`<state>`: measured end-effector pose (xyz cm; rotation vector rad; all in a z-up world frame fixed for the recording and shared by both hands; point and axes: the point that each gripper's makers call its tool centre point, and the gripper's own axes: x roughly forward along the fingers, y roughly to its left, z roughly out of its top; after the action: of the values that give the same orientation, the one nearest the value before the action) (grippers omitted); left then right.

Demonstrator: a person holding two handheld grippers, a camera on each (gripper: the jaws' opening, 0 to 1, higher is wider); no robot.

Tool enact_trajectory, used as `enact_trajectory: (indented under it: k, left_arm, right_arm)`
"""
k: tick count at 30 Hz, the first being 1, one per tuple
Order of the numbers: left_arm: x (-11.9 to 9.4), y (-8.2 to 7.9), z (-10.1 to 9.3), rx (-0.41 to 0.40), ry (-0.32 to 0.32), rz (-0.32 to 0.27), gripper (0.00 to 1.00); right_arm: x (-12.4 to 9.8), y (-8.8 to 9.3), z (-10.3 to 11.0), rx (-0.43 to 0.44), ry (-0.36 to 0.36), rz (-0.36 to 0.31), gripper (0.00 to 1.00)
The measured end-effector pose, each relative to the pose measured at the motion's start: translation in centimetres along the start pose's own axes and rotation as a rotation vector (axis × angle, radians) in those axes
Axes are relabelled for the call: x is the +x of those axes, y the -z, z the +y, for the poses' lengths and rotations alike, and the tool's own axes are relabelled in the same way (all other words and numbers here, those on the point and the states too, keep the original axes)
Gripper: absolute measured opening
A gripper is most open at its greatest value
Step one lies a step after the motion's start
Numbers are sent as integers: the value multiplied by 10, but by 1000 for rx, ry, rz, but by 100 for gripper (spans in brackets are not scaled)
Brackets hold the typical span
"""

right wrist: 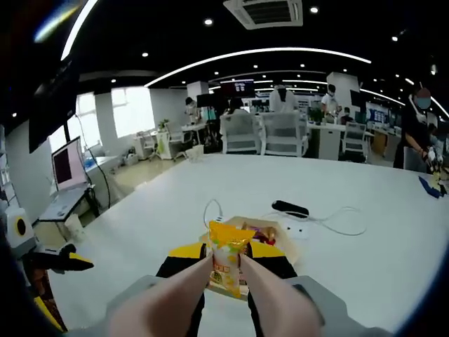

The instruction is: Place the target food into the container with the food tongs after gripping and lifting it, then release it inside without dropping or visibly crushing the food.

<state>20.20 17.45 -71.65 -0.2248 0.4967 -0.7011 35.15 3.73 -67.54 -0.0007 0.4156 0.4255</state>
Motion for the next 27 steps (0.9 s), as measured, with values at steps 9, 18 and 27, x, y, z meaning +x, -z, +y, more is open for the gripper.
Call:
enact_trajectory:
  k: [9,18,27]
  left_arm:
    - [8,1,-2,6,15,25,99]
    - [14,-7,-3,10,28,12,99]
    - [11,-9,6,6,14,4,99]
  right_arm:
    - [0,-24,-27,-30,28,-23,22]
    - [13,-45,-31,-111,5,-20,22]
    - [26,-52,-41,-132,9,-8,22]
